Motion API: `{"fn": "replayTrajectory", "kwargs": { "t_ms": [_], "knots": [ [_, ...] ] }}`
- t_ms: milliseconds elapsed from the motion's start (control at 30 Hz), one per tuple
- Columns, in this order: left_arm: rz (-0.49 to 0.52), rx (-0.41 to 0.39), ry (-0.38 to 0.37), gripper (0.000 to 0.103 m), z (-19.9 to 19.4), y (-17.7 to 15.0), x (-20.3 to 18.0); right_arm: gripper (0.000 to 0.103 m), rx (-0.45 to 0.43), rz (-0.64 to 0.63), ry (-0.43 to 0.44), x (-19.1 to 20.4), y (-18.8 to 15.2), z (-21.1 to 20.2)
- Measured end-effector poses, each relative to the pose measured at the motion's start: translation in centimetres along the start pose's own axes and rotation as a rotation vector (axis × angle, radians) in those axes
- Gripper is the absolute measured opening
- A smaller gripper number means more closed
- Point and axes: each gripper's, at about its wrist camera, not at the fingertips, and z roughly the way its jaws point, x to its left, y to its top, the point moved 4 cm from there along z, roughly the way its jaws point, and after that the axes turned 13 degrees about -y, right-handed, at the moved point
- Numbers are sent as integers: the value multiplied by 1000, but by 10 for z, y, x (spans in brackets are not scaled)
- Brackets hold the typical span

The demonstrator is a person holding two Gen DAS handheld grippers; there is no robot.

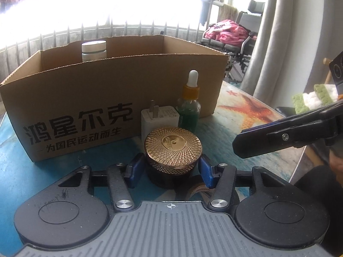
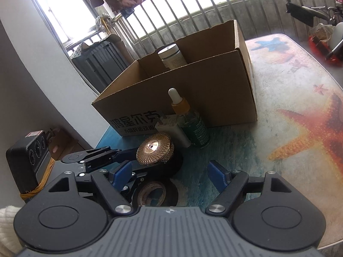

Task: Organize rigid objects
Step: 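Move the right gripper back toward the gold round compact, then close the right gripper around the gold compact, then carry the gold compact with the right gripper down into the box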

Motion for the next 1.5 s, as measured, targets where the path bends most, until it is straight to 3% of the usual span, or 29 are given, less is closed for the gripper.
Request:
{"fn": "replayTrajectory", "kwargs": {
  "t_ms": [433, 467, 500, 533, 967, 1133, 1233, 1400, 1500],
  "knots": [
    [37, -1, -15, 53, -3, -2, -1, 80, 55, -107, 16, 32, 9, 40],
    [42, 1, -19, 53, -2, -2, -1, 78, 58, -116, 12, 33, 10, 43],
    [45, 2, -24, 53, -2, -1, 0, 66, 63, -129, 2, 34, 10, 47],
    [49, 0, -26, 53, -2, -1, 0, 65, 69, -147, -11, 35, 10, 51],
    [105, -21, -12, 52, -13, 1, -7, 62, -8, -259, -29, 50, 3, 47],
    [37, -83, -64, 51, -37, 26, -14, 62, -90, -254, -36, 57, 14, 15],
    [91, -99, -63, 51, -47, 49, -19, 61, -170, -280, -28, 65, 31, -10],
    [156, -102, -26, 51, -45, 90, -8, 51, -210, -281, 6, 72, 81, -22],
    [178, -101, -13, 51, -34, 118, 5, 51, -224, -301, -10, 75, 111, -14]
  ]
}}
